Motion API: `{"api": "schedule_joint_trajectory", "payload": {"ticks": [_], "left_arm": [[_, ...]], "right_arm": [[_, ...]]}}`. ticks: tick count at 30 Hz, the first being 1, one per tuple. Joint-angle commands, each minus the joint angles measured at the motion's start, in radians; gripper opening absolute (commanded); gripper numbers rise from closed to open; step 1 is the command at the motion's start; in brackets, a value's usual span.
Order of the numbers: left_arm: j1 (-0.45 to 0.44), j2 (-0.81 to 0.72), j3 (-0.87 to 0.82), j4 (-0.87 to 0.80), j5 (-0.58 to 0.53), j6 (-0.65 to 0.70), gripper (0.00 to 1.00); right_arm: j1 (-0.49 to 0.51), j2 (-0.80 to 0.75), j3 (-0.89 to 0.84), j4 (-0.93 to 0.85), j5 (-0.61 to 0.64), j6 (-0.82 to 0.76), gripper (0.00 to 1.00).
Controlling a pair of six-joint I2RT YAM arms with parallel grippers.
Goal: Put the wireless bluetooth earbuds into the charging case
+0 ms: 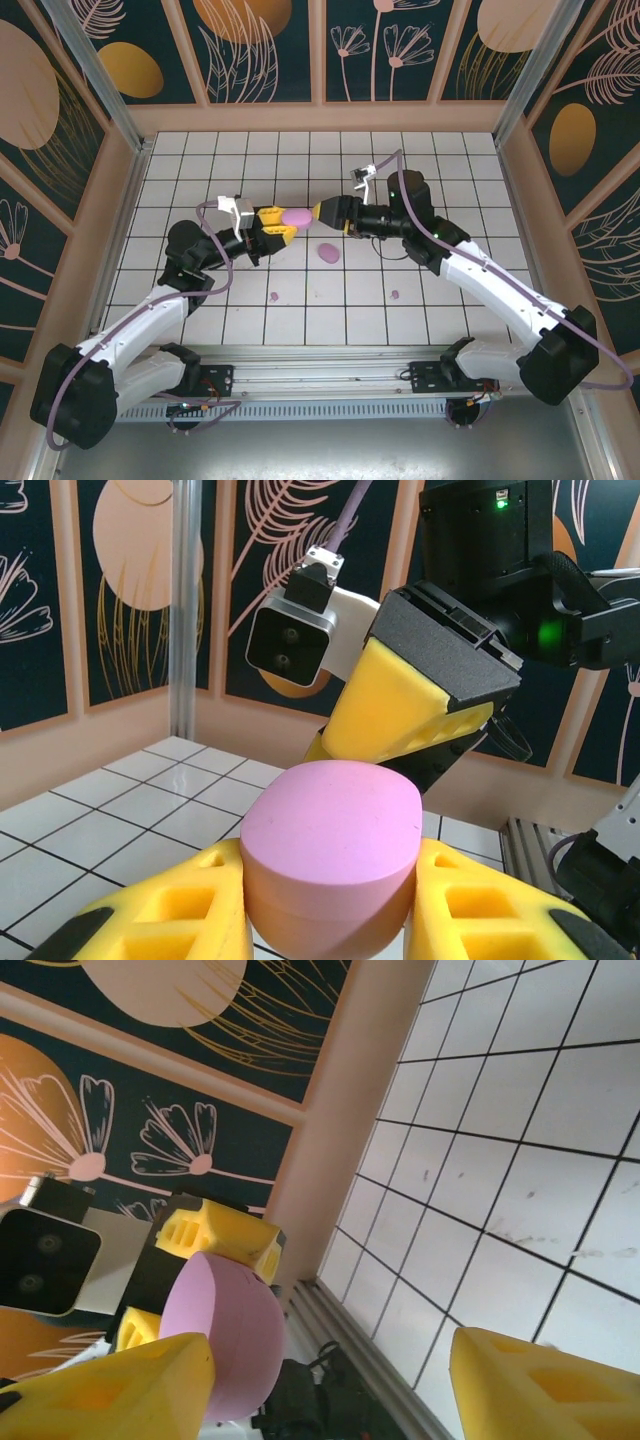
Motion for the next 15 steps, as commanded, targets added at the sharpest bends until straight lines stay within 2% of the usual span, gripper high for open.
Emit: {"api": "schedule_joint_trajectory", "payload": {"ticks": [1, 5, 10, 15], "left_arm": [[-0.017, 0.012, 0.011, 0.043, 0.045, -0.007, 0.14], [-0.017, 0.011, 0.005, 0.022, 0.026, 0.012, 0.14], [-0.016, 0.004, -0.001, -0.014, -0.012, 0.031, 0.13], [-0.017, 0.005, 0.0, -0.038, -0.046, 0.045, 0.13]], "right_arm": [[0.049, 0.034, 0.0, 0.094, -0.071, 0.056, 0.64], [0.055, 0.047, 0.009, 0.092, -0.062, 0.066, 0.64], [0.044, 0.012, 0.011, -0.014, 0.046, 0.065, 0.64], [0.019, -0.061, -0.031, -0.047, 0.152, 0.1, 0.64]]}}
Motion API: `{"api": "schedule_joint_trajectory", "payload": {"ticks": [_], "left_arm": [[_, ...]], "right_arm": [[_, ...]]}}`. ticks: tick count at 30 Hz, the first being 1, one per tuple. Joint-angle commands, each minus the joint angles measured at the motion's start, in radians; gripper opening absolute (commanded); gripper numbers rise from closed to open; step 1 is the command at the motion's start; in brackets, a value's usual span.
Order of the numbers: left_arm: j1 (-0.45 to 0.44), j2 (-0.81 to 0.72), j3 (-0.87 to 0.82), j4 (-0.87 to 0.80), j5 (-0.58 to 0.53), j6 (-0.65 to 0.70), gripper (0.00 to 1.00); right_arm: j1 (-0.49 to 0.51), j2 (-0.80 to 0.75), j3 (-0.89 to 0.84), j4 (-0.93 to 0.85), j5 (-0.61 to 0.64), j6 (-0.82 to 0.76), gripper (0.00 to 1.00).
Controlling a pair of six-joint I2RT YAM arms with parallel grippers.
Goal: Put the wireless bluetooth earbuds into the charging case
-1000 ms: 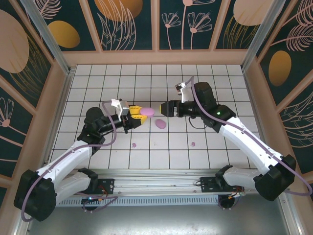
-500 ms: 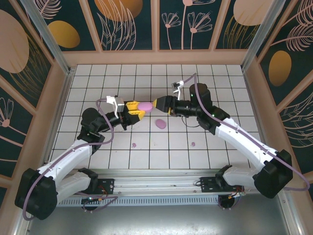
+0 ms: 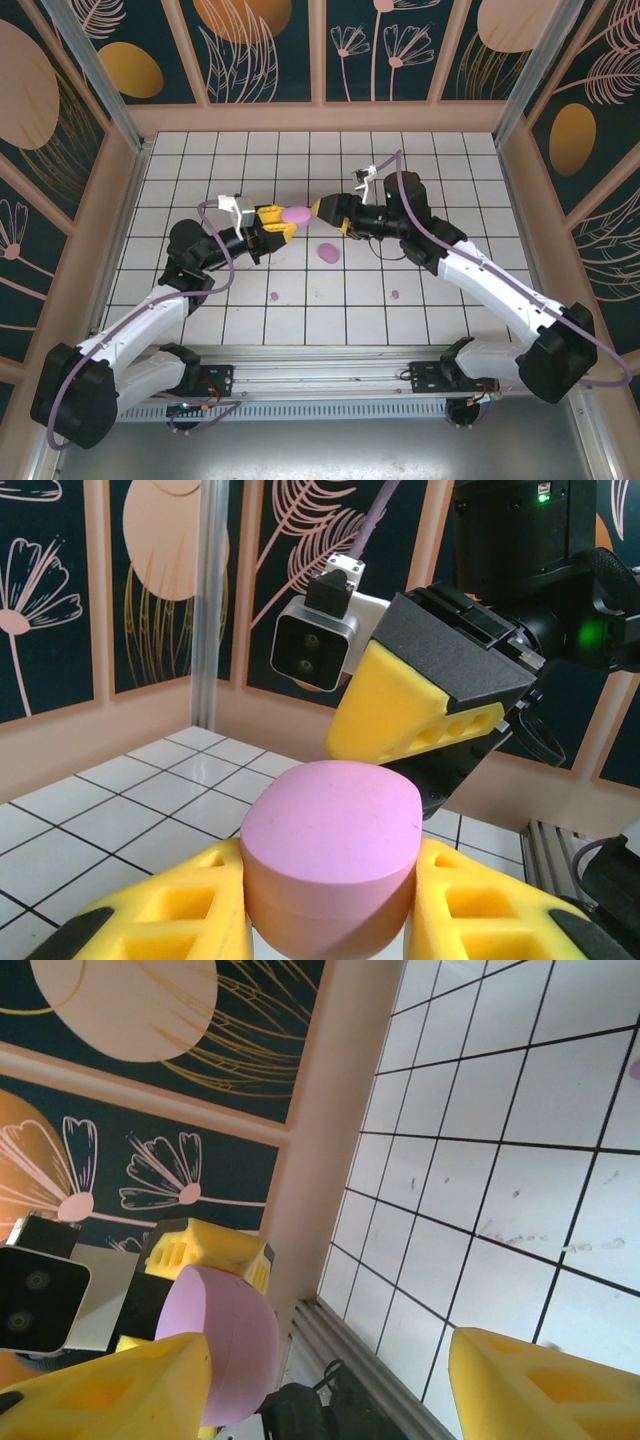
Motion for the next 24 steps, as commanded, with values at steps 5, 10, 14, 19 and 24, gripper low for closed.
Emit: {"api": "schedule_joint_trajectory", "payload": {"ticks": [5, 10, 14, 19, 24], "left_arm": [[-0.014, 0.026, 0.011, 0.003, 0.016, 0.022, 0.13], [-0.015, 0.044, 0.023, 0.019, 0.055, 0.017, 0.13], [-0.017, 0.064, 0.033, 0.043, 0.097, 0.01, 0.14], [-0.023, 0.082, 0.041, 0.069, 0.122, 0.003, 0.15], [-0.022, 0.082, 0.042, 0.089, 0.119, 0.005, 0.15]], "right_arm": [[0.01, -0.091, -0.043, -0.018, 0.101, 0.05, 0.65], [0.03, -0.075, -0.046, 0.023, 0.077, 0.072, 0.66], [0.053, -0.036, -0.043, 0.08, 0.033, 0.101, 0.66], [0.076, 0.013, -0.02, 0.12, -0.01, 0.117, 0.61], [0.088, 0.048, -0.01, 0.127, -0.045, 0.138, 0.5]]}}
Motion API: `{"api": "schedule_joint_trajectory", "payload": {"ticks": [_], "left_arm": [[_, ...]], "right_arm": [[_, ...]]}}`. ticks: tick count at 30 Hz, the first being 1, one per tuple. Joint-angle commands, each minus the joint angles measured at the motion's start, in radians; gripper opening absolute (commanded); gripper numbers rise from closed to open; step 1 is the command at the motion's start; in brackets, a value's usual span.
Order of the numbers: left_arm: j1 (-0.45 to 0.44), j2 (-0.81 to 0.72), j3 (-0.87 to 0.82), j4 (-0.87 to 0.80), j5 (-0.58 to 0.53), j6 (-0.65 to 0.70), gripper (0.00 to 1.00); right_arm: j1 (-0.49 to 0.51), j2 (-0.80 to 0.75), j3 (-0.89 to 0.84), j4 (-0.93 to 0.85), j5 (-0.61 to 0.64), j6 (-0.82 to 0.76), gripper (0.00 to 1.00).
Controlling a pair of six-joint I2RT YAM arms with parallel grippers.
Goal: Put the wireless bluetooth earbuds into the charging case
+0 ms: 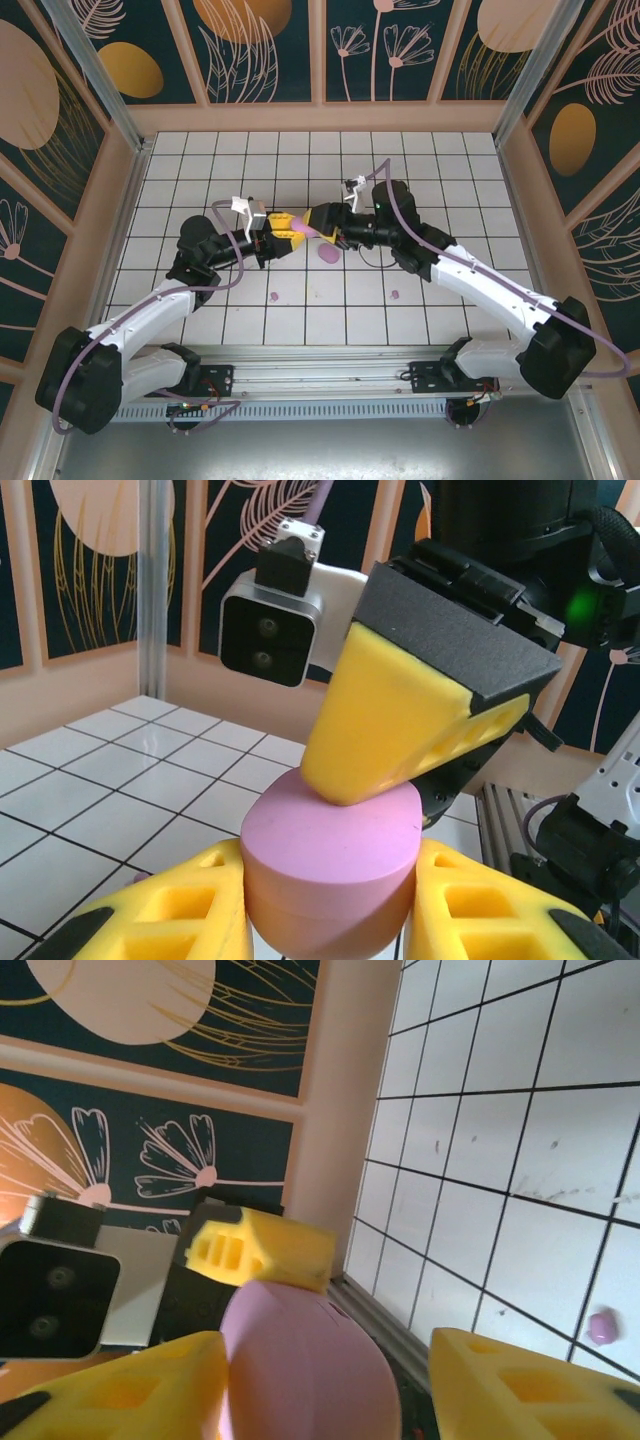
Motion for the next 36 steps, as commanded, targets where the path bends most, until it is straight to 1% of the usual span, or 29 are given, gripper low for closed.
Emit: {"api": "schedule_joint_trajectory", "payload": {"ticks": [1, 3, 6, 7, 10, 12, 14, 17, 19, 22, 25, 28, 30, 31, 36], "left_arm": [[-0.005, 0.003, 0.031, 0.081, 0.027, -0.003, 0.15], [-0.005, 0.005, 0.034, 0.075, 0.031, 0.002, 0.16], [-0.005, 0.002, 0.032, 0.061, 0.032, 0.016, 0.23], [-0.005, -0.003, 0.03, 0.055, 0.029, 0.026, 0.26], [-0.005, -0.015, 0.025, 0.022, 0.014, 0.053, 0.44], [-0.005, -0.024, 0.028, -0.021, 0.005, 0.072, 0.49], [-0.004, -0.028, 0.03, -0.047, 0.016, 0.079, 0.5], [0.0, -0.017, 0.048, -0.096, 0.067, 0.091, 0.49], [0.0, -0.004, 0.054, -0.094, 0.102, 0.082, 0.49], [-0.001, 0.004, 0.053, -0.065, 0.116, 0.059, 0.48], [0.0, 0.013, 0.054, -0.035, 0.122, 0.044, 0.46], [0.0, 0.026, 0.06, -0.01, 0.131, 0.029, 0.39], [0.0, 0.031, 0.059, 0.024, 0.136, 0.01, 0.37], [0.0, 0.032, 0.055, 0.043, 0.136, 0.0, 0.37], [0.0, 0.027, 0.043, 0.095, 0.134, -0.027, 0.45]], "right_arm": [[0.011, 0.019, 0.018, 0.053, -0.053, 0.029, 0.45], [0.011, 0.02, 0.009, 0.073, -0.057, 0.052, 0.35], [0.01, 0.011, -0.008, 0.111, -0.06, 0.084, 0.23], [0.01, 0.008, -0.01, 0.122, -0.062, 0.091, 0.2], [0.01, 0.003, -0.014, 0.135, -0.067, 0.099, 0.15], [0.008, -0.002, -0.014, 0.134, -0.074, 0.093, 0.13], [0.007, -0.007, -0.012, 0.122, -0.082, 0.086, 0.12], [0.002, -0.019, -0.01, 0.102, -0.089, 0.077, 0.12], [0.002, -0.026, -0.009, 0.096, -0.094, 0.073, 0.11], [0.002, -0.032, -0.012, 0.092, -0.096, 0.072, 0.11], [0.002, -0.036, -0.021, 0.105, -0.1, 0.078, 0.11], [0.002, -0.037, -0.027, 0.118, -0.105, 0.086, 0.1], [0.002, -0.036, -0.027, 0.117, -0.107, 0.086, 0.1], [0.002, -0.037, -0.028, 0.115, -0.108, 0.084, 0.1], [0.001, -0.039, -0.04, 0.123, -0.111, 0.09, 0.1]]}}
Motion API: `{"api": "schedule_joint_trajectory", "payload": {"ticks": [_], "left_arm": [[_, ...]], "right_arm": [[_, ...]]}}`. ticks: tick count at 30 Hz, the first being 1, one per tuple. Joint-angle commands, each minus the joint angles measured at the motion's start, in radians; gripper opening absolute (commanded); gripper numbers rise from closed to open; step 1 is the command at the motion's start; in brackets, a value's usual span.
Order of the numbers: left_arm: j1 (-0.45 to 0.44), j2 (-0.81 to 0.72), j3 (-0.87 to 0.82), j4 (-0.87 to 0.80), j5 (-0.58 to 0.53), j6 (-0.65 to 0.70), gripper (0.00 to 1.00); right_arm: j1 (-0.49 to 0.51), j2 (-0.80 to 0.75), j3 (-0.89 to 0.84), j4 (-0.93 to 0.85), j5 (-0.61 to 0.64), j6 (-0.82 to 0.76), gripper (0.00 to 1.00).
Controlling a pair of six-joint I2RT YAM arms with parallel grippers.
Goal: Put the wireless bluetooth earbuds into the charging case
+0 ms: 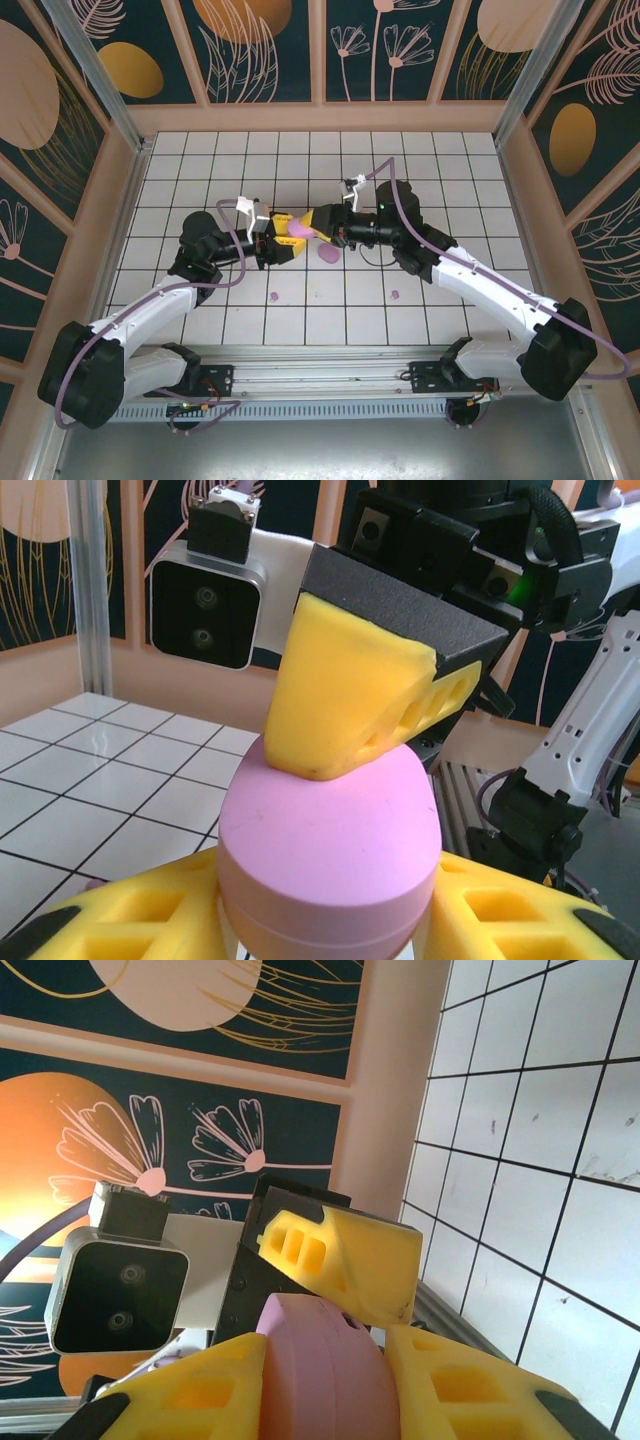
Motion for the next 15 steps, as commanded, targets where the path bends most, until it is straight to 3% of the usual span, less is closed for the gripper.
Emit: {"api": "schedule_joint_trajectory", "payload": {"ticks": [1, 11, 15], "left_arm": [[-0.002, -0.002, 0.013, 0.101, 0.02, -0.036, 0.46], [-0.002, -0.004, 0.009, 0.097, 0.031, -0.034, 0.46], [-0.002, -0.004, 0.004, 0.076, 0.024, -0.016, 0.52]], "right_arm": [[0.005, -0.024, -0.021, 0.04, -0.036, 0.011, 0.1], [0.006, -0.023, -0.031, 0.075, -0.041, 0.036, 0.09], [0.006, -0.027, -0.029, 0.075, -0.035, 0.038, 0.08]]}}
